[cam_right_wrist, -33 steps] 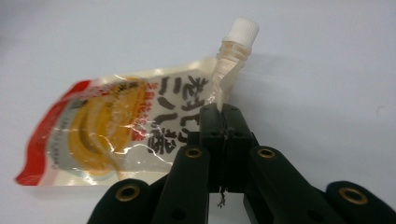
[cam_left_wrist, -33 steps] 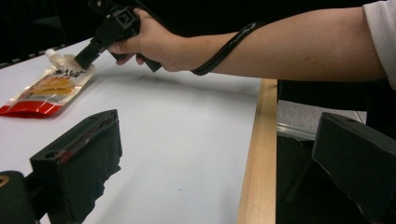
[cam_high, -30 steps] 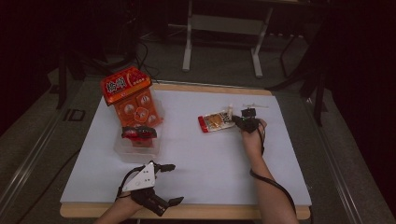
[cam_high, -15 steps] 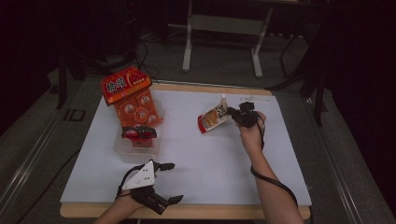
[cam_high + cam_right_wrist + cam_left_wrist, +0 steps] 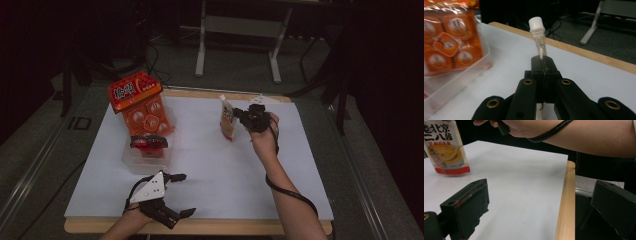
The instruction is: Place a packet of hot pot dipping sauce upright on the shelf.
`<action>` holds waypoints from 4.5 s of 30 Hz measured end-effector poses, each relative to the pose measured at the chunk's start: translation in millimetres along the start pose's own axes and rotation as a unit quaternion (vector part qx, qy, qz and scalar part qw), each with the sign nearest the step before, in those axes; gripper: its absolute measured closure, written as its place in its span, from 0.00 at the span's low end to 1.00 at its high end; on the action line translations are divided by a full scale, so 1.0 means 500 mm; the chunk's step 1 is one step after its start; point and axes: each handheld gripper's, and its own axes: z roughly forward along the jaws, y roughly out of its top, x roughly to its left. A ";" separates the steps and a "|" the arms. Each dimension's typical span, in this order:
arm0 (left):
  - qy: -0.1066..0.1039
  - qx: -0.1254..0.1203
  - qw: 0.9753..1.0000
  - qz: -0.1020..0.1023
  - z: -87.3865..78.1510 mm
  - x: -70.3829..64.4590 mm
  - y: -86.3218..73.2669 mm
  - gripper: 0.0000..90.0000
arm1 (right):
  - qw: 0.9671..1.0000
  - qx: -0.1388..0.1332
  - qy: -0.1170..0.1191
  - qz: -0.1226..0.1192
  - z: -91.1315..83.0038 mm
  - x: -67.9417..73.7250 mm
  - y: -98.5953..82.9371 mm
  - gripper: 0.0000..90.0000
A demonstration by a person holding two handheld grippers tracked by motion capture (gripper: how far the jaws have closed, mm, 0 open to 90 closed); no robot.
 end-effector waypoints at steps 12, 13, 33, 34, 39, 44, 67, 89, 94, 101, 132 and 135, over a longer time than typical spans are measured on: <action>0.000 -0.009 1.000 -0.011 0.003 0.002 0.006 0.02 | 0.999 -0.013 0.045 -0.028 -0.084 0.022 0.014 1.00; 0.002 -0.005 1.000 -0.011 0.003 0.002 0.007 0.02 | 0.998 -0.014 0.047 -0.032 -0.091 0.025 0.013 1.00; 0.018 0.000 1.000 -0.025 -0.001 0.018 0.050 0.04 | 0.988 -0.030 0.130 -0.081 -0.230 0.114 -0.010 1.00; 0.019 0.001 1.000 -0.025 0.000 0.018 0.052 0.04 | 0.987 -0.031 0.137 -0.079 -0.235 0.118 -0.012 1.00; 0.018 0.000 1.000 -0.018 -0.001 0.017 0.064 0.03 | 0.983 -0.037 0.158 -0.090 -0.262 0.140 -0.020 1.00; 0.018 -0.009 1.000 -0.014 -0.002 0.017 0.079 0.03 | 0.978 -0.046 0.180 -0.099 -0.293 0.163 -0.023 1.00; -0.011 -0.017 1.000 0.020 0.009 0.032 0.155 0.05 | 0.957 -0.056 0.254 -0.126 -0.355 0.241 -0.041 1.00; -0.043 -0.004 0.998 0.055 0.021 0.027 0.182 0.83 | 0.954 -0.036 0.267 -0.130 -0.328 0.255 -0.056 1.00; -0.059 -0.002 0.996 0.070 0.020 0.027 0.183 0.91 | 0.954 -0.035 0.269 -0.124 -0.327 0.251 -0.056 0.99; -0.078 0.004 0.995 0.066 0.019 0.033 0.185 0.98 | 0.955 -0.038 0.266 -0.128 -0.324 0.247 -0.055 0.98; -0.023 -0.010 0.996 0.080 -0.086 0.092 0.214 0.99 | 0.958 -0.113 0.253 -0.074 -0.330 0.187 -0.069 0.19; -0.009 -0.008 0.997 0.077 -0.106 0.107 0.210 0.99 | 0.956 -0.126 0.257 -0.058 -0.327 0.176 -0.075 0.14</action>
